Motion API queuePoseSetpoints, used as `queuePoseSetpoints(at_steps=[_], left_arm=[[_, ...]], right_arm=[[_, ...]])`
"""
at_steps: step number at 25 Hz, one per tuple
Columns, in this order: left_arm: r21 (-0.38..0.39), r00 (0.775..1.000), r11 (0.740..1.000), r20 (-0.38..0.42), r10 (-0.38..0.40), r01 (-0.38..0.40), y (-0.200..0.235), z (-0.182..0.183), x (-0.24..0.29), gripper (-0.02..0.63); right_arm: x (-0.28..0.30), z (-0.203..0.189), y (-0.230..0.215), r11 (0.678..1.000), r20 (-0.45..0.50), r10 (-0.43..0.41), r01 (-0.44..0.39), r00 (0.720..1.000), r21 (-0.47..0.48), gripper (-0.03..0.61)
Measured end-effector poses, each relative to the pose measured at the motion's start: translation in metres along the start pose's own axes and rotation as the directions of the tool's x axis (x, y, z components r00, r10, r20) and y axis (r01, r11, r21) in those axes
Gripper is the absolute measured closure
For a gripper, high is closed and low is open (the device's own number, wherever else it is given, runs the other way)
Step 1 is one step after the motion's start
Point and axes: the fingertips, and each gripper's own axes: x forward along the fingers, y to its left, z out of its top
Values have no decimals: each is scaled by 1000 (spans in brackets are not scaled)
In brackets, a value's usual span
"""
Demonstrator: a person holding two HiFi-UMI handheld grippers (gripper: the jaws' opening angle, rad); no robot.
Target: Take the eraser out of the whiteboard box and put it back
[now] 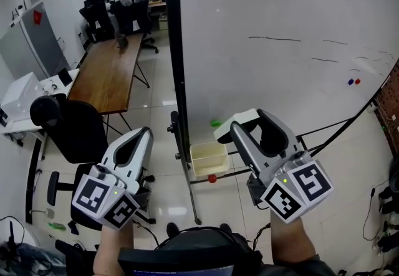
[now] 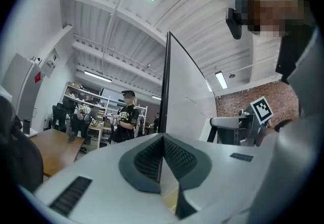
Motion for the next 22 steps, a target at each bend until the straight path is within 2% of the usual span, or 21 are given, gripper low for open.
queuePoseSetpoints(at_steps=[14,22], left_arm=[[56,1000,998,-11,-7,7,-14,2,0,583],[34,1000,999,-4,2,-2,-10,0,-1,583]], right_arm=[[-10,4,-1,1000,10,3,-3,1000,6,318],[-9,2,0,1000,2,3,-3,1000,1,318]])
